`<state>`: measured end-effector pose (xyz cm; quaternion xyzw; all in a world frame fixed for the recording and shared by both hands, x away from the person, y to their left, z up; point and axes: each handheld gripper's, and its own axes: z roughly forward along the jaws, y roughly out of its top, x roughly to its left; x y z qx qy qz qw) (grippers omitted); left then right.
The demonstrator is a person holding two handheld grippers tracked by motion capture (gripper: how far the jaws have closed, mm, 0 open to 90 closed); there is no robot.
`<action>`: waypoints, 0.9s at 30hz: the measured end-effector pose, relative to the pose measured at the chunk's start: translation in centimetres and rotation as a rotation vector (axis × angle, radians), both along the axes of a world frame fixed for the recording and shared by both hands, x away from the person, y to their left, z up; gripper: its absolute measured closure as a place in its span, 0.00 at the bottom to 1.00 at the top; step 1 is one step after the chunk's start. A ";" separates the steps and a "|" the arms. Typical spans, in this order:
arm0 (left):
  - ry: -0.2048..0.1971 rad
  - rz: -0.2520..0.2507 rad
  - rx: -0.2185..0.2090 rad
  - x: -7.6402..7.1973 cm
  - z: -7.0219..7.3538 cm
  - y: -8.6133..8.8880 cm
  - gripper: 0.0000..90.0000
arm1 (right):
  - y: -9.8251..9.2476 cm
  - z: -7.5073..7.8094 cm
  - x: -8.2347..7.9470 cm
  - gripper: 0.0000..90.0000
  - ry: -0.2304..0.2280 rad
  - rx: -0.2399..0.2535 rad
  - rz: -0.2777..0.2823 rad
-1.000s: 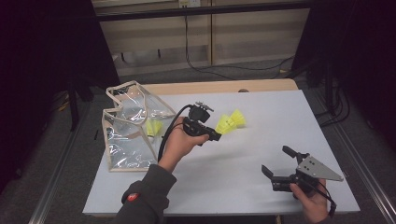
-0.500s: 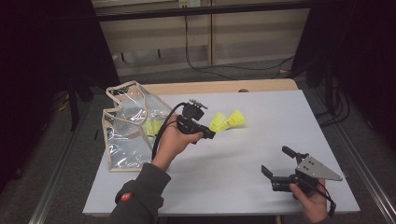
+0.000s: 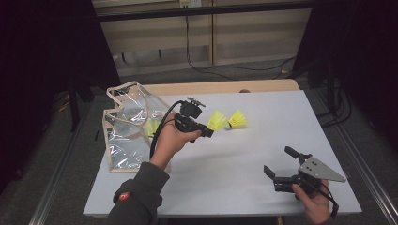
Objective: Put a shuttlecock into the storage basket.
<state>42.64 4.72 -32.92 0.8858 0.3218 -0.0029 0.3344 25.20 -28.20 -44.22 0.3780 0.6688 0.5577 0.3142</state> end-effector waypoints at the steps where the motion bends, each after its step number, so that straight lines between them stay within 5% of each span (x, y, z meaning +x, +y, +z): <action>1: 0.001 -0.001 0.002 0.0 0.1 0.1 0.72 | 0.0 0.0 0.0 0.01 0.000 -0.002 0.000; 27: 0.004 0.037 -0.019 0.7 2.0 1.8 0.72 | -0.1 0.0 -0.2 0.01 -0.002 0.000 -0.003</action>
